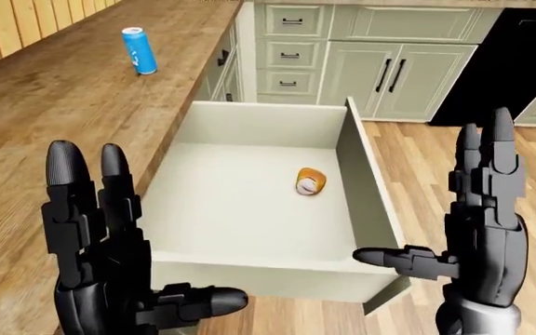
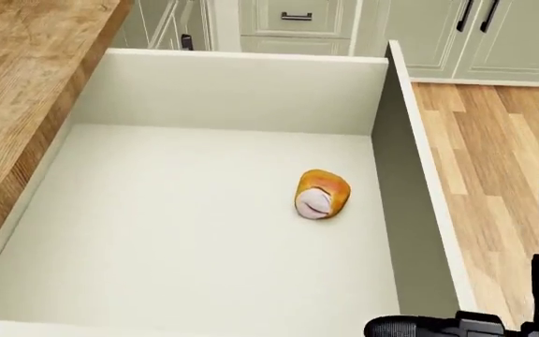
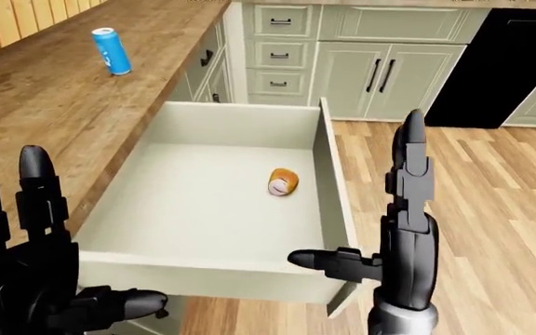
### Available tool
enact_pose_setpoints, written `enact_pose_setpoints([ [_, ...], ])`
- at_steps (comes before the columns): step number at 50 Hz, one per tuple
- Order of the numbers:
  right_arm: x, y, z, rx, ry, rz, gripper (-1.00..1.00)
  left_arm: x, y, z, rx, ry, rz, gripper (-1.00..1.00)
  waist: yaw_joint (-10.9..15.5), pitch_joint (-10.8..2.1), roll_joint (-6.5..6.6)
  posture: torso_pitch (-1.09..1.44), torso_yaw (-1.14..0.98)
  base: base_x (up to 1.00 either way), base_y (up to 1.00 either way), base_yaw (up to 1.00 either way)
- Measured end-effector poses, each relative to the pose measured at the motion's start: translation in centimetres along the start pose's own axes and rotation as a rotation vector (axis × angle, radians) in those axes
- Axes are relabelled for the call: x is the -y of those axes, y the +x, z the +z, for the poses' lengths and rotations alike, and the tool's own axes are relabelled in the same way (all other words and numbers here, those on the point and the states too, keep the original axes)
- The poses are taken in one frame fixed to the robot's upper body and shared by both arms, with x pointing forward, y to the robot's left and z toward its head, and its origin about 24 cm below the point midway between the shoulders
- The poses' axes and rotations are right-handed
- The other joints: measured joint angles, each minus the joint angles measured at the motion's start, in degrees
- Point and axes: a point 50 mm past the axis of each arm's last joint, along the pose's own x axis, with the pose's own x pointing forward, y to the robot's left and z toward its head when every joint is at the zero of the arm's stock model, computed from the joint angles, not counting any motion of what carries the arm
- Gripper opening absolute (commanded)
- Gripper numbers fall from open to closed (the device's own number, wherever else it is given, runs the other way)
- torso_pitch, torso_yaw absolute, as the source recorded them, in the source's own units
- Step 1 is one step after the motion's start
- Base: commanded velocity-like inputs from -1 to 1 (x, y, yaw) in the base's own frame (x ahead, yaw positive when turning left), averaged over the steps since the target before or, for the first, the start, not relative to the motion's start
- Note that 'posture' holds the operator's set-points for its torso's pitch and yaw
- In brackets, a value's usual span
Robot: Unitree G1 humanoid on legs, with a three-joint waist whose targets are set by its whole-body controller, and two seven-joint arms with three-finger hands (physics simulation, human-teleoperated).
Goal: Close the right drawer.
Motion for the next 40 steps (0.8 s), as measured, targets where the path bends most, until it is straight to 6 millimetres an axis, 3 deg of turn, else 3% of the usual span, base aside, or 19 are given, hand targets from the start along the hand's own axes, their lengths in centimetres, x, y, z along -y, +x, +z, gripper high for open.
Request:
enact_pose_setpoints([
  [12,5.3,0.7,1.8,0.025,-0.108,-0.137,1.0,0.0,-0.1,0.0,0.002,0.003,0.0,1.0,0.1,0.17,-0.46,0.0,0.0,0.0,0.0,0.0],
  [23,9.0,0.3,0.7,-0.053,-0.167,-0.194,1.0,0.0,-0.1,0.1,0.003,0.001,-0.001,1.0,0.2,0.53,-0.58,0.0,0.0,0.0,0.0,0.0],
  [33,13.6,-0.1,-0.5,-0.108,-0.236,-0.267,1.0,0.0,-0.1,0.1,0.002,-0.001,-0.002,1.0,0.1,0.73,-0.78,0.0,0.0,0.0,0.0,0.0],
  [40,15.9,-0.2,-2.9,-0.173,-0.274,-0.296,1.0,0.1,0.0,0.0,0.0,-0.003,-0.002,1.0,0.0,0.84,-0.85,0.0,0.0,0.0,0.0,0.0],
])
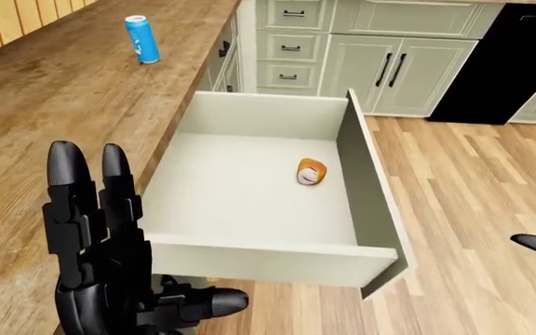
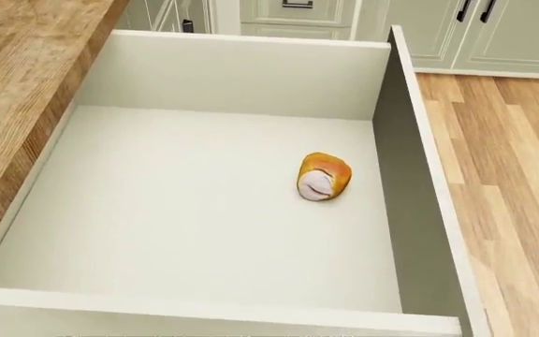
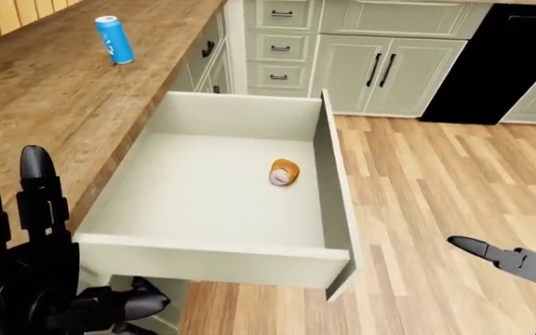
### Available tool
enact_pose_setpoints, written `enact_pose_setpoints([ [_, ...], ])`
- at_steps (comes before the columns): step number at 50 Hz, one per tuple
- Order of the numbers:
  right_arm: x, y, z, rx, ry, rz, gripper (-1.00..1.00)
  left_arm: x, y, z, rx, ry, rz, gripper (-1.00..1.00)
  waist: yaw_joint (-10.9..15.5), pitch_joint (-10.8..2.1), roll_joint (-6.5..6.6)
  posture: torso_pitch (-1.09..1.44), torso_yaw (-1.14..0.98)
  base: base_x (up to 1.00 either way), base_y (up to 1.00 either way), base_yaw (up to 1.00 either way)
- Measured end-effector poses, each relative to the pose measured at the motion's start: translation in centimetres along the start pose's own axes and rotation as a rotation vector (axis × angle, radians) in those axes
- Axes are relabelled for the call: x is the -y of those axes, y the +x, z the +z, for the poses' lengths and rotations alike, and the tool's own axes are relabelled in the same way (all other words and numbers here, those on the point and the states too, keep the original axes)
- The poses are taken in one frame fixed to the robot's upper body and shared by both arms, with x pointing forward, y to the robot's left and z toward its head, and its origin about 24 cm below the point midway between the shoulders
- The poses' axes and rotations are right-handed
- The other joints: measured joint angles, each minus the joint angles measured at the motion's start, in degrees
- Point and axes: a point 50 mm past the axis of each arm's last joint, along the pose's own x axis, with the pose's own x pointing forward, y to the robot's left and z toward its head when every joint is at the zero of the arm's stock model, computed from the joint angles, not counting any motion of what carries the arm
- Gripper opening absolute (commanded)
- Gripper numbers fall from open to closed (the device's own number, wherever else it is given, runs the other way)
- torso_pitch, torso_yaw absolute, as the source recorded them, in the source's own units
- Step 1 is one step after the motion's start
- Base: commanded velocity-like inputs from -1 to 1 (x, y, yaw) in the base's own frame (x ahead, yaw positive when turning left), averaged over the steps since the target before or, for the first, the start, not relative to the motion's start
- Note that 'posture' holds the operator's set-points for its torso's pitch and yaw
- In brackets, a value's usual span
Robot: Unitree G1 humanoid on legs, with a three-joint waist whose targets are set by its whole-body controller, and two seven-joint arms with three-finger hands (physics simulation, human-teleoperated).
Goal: Close the right drawer.
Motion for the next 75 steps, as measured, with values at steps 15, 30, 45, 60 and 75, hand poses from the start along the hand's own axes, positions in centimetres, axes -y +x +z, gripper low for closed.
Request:
enact_pose_setpoints([
  [15,1.5,0.9,-9.9,-0.245,-0.045,-0.051,1.0,0.0,-0.1,-0.2,-0.007,0.001,-0.003,1.0,-0.5,-0.12,-0.33,0.0,0.0,0.0,0.0,0.0],
  [30,-7.2,-0.5,-15.4,-0.354,-0.001,0.151,1.0,0.1,0.0,-0.2,-0.005,0.0,-0.005,1.0,-0.1,-0.56,-0.43,0.0,0.0,0.0,0.0,0.0],
  [45,-11.2,-3.2,-16.2,-0.39,0.036,0.338,1.0,0.1,0.0,-0.1,-0.007,0.001,-0.002,1.0,0.7,-0.23,-1.17,0.0,0.0,0.0,0.0,0.0],
  [60,-13.5,-5.3,-16.2,-0.417,0.082,0.436,1.0,0.1,0.0,-0.2,-0.007,0.0,-0.003,1.0,0.7,0.01,-1.72,0.0,0.0,0.0,0.0,0.0],
  [75,-15.4,-5.4,-15.7,-0.397,0.13,0.567,1.0,0.1,0.0,-0.1,-0.007,0.0,-0.002,1.0,0.8,-0.22,-1.41,0.0,0.0,0.0,0.0,0.0],
])
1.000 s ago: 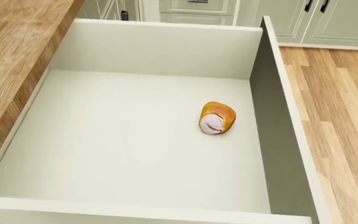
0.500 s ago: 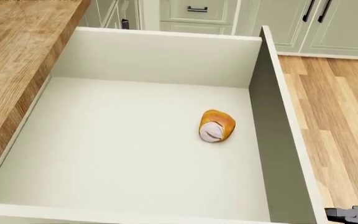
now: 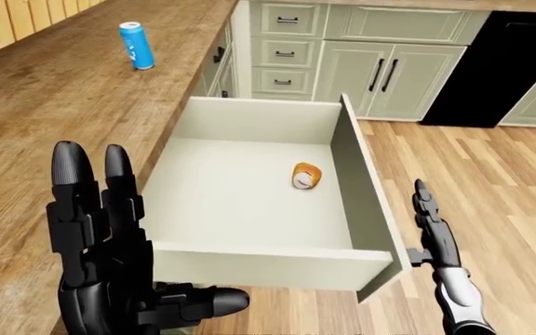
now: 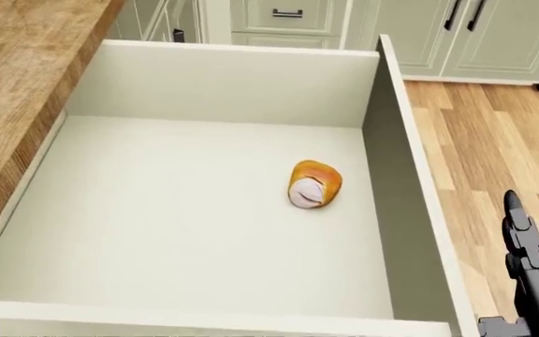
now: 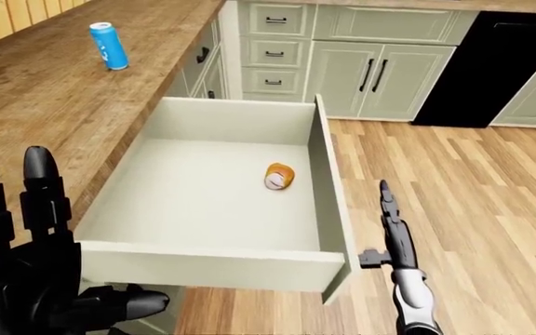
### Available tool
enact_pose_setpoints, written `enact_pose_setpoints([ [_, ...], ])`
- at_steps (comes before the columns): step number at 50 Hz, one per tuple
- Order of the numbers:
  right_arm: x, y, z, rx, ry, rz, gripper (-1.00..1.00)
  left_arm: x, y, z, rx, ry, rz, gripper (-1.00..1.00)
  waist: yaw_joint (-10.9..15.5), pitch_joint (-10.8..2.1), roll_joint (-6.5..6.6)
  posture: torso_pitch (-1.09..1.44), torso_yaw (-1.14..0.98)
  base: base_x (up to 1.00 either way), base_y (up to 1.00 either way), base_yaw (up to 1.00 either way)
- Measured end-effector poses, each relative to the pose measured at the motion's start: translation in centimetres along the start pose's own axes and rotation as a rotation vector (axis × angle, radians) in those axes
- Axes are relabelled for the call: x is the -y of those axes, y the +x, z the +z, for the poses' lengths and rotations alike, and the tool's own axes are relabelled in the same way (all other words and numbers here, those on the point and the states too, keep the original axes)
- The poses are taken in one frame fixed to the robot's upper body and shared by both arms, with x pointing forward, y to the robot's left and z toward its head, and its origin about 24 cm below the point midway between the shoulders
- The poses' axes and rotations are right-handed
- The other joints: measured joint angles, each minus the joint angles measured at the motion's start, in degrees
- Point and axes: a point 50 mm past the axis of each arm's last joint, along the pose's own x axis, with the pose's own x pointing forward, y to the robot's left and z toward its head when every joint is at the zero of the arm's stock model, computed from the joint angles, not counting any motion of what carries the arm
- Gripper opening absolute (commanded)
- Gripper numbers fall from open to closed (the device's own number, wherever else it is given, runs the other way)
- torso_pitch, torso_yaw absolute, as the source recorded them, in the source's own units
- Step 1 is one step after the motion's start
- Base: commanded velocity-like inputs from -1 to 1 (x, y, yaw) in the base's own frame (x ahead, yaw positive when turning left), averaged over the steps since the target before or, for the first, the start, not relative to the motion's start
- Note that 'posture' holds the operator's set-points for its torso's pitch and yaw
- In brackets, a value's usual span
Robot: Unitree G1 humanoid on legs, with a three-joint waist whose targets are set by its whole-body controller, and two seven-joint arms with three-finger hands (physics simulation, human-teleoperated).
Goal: Close the right drawer.
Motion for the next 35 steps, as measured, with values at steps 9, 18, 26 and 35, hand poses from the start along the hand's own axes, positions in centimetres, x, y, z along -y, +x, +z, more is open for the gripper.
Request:
enact_pose_setpoints([
  [9,-0.4,0.5,0.3,0.002,0.0,0.026,1.0,0.0,-0.1,-0.2,-0.002,-0.001,0.0,1.0,-0.2,-0.11,0.07,0.0,0.0,0.0,0.0,0.0],
  [18,-0.8,0.8,0.5,0.008,0.002,0.049,1.0,0.0,-0.1,-0.3,-0.001,0.001,-0.001,1.0,-0.4,-0.22,0.12,0.0,0.0,0.0,0.0,0.0],
  [26,-1.5,1.6,0.9,0.009,-0.008,0.091,1.0,-0.1,-0.2,-0.4,0.0,0.001,-0.001,1.0,-0.7,-0.13,0.11,0.0,0.0,0.0,0.0,0.0],
  [35,-2.7,2.6,1.6,0.016,-0.017,0.145,1.0,-0.2,-0.5,-1.0,-0.01,0.0,0.001,1.0,-0.9,0.11,0.12,0.0,0.0,0.0,0.0,0.0],
])
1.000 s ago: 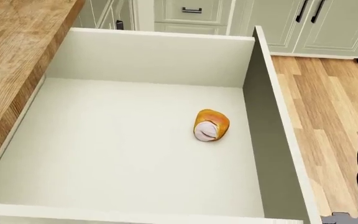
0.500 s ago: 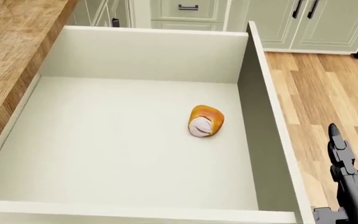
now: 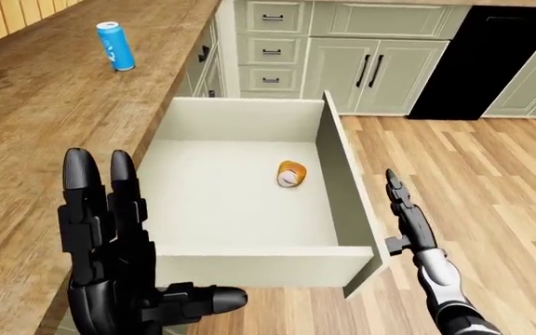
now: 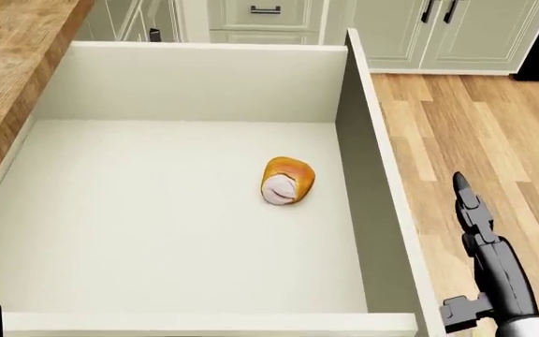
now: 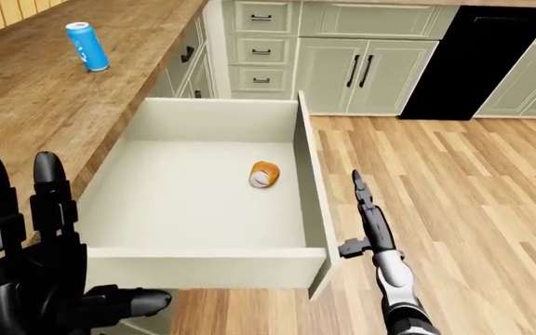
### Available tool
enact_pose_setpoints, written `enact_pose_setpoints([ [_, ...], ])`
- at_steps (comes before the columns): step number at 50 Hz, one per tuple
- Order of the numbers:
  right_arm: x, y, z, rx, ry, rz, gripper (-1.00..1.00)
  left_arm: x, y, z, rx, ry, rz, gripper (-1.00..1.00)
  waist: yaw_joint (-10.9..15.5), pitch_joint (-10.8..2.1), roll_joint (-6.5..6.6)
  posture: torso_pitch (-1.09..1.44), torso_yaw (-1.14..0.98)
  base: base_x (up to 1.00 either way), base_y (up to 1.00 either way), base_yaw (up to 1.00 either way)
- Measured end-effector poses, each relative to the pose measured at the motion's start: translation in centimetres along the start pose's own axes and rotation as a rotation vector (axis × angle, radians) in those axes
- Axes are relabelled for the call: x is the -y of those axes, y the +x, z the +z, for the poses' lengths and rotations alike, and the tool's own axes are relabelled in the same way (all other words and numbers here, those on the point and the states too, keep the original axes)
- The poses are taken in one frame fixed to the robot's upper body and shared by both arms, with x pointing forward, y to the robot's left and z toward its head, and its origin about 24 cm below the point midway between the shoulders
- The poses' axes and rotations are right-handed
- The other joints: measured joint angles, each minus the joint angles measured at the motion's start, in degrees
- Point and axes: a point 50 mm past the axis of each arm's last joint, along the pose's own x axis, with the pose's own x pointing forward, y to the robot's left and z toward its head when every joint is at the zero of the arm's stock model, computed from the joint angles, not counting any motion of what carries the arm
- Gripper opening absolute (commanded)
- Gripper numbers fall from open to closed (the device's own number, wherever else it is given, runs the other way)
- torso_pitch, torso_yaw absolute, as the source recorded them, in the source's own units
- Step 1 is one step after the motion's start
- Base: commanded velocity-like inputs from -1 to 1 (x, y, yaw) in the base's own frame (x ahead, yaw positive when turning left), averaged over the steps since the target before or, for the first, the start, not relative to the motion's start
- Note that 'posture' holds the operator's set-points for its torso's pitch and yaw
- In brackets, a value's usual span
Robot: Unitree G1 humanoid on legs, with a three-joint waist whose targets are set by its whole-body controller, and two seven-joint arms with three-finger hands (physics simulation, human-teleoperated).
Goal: Close the right drawer.
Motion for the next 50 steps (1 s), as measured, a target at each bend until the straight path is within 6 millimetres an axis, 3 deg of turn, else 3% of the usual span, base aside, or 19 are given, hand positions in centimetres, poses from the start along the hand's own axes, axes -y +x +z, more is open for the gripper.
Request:
enact_pose_setpoints([
  [50,-4.2,2.8,2.2,0.044,-0.048,0.189,1.0,0.0,0.3,0.7,0.01,-0.002,0.002,1.0,0.2,-0.28,0.45,0.0,0.0,0.0,0.0,0.0],
])
